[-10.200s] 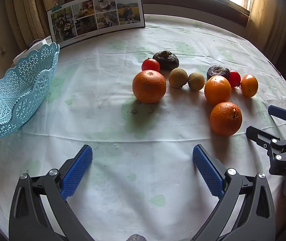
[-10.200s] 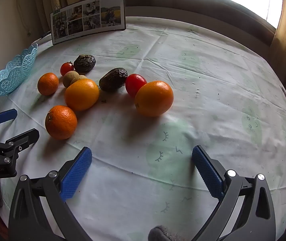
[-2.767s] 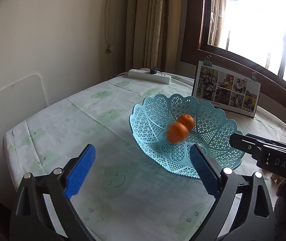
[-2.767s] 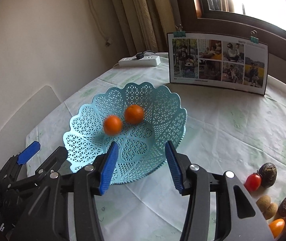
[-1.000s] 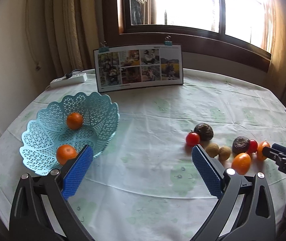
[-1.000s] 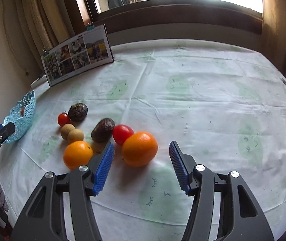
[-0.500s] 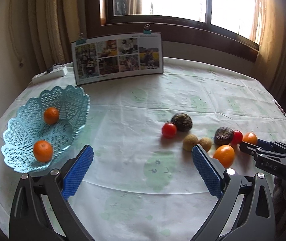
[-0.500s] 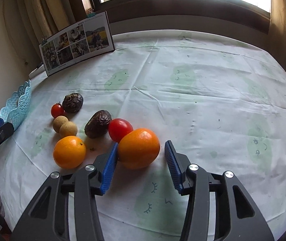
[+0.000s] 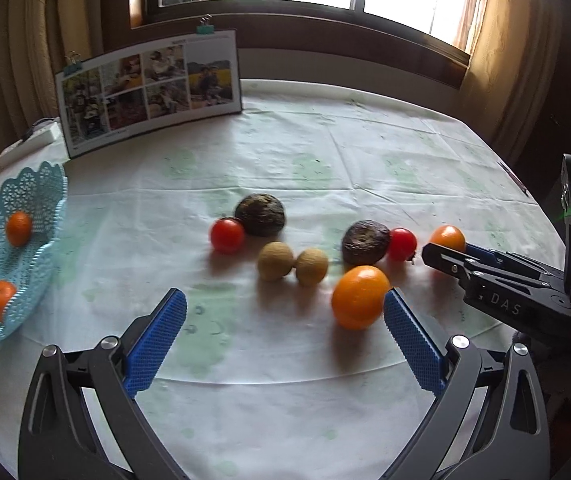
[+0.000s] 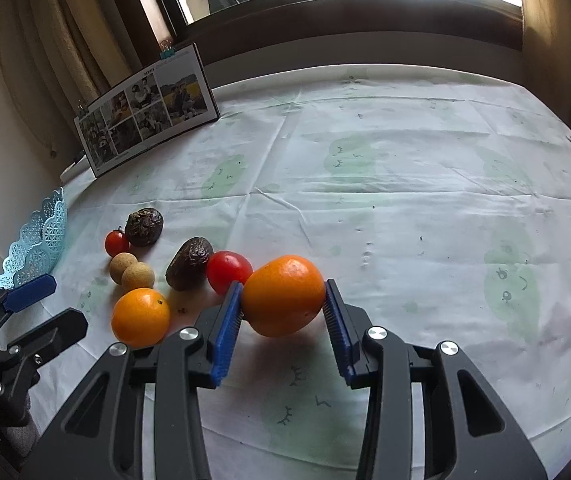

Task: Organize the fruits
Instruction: 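Grasp another orange with the right tool while the left tool grasps a large orange, then carry the large orange into the basket and open the left tool while the right tool holds its orange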

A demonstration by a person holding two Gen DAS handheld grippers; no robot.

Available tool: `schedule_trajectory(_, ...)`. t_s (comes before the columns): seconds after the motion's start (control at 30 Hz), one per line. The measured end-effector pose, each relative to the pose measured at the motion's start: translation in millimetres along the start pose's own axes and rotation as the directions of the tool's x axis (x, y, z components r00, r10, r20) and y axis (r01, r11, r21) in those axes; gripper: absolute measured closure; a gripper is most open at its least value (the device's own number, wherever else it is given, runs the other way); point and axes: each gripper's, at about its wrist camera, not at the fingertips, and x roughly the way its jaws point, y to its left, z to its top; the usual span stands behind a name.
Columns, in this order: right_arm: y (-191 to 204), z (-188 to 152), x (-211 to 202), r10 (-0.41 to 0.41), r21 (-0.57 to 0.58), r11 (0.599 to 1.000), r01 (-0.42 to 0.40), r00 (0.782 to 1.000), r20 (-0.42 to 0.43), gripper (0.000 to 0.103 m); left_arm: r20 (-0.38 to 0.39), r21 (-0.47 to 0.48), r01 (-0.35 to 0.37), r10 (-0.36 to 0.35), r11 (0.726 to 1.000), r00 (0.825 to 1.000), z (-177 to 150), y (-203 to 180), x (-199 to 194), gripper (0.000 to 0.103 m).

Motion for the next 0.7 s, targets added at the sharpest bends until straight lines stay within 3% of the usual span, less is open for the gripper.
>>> schedule_trajectory(0.17, -9.1, 2.2, -3.2, -0.006, 0.038, 0.999, 0.006, 1.000, 0.014, 0.062, -0.024, 0.029, 0.027, -0.026, 0.999, 0.999, 0.6, -16.7, 12.8, 0.004)
schedule_trajectory(0.3, -12.6, 2.9, -4.1, -0.008, 0.049, 0.999, 0.007, 1.000, 0.018, 0.062, -0.044, 0.057, 0.048, -0.046, 0.997, 0.998, 1.8, -26.6, 23.1, 0.012)
schedule_trajectory(0.57, -11.3, 2.1, -4.9, -0.005, 0.038, 0.999, 0.004, 1.000, 0.017, 0.062, -0.096, 0.063, 0.111, -0.105, 0.992, 0.990, -0.9, -35.6, 43.2, 0.042)
schedule_trajectory(0.7, -8.8, 1.1, -4.5, -0.012, 0.028, 1.000, 0.012, 1.000, 0.017, 0.062, -0.079, 0.058, 0.119, -0.115, 0.991, 0.990, -3.7, -33.5, 41.3, 0.059)
